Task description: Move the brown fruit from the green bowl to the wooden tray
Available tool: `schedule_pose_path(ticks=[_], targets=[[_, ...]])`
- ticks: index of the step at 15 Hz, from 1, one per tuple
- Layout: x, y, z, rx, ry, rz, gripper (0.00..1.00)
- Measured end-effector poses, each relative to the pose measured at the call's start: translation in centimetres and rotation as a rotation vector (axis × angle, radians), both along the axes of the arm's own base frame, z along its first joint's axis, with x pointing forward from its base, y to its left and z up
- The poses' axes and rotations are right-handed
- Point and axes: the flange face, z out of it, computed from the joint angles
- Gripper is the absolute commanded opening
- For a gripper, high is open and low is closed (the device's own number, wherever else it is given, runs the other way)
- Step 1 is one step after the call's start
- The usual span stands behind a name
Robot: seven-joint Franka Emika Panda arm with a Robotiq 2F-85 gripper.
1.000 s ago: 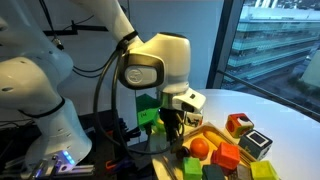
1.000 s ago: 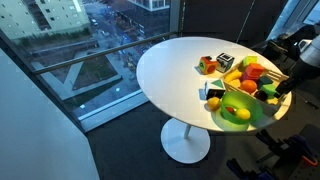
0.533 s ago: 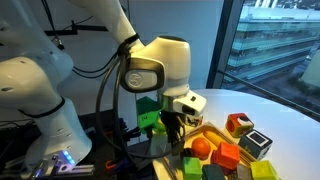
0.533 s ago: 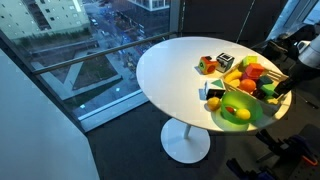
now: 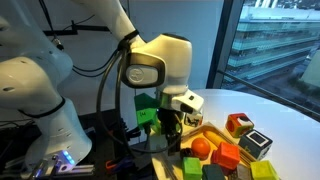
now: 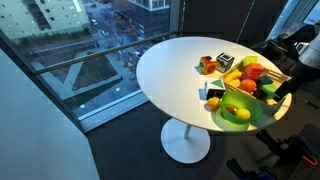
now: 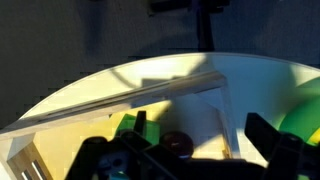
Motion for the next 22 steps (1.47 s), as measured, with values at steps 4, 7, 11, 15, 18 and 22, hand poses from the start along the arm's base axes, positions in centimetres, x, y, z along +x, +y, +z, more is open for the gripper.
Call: schedule_pose_path(ticks=[4,7,11,15,18,22], targets=[[-0.1,1.0,1.4,0.019,0.041,0.019,1.00],[0.0,2.1,2.8,0.031,0.066,0.039,1.00],[0.3,3.1,5.4,0.035,0.103,0.061,1.00],[0.7,4.3,8.8,0.023,0.124,0.068,1.00],[1.1,5.5,11.3,0.003,0.132,0.050,1.00],[1.4,7.6,14.0,-0.013,0.130,0.027,1.00]])
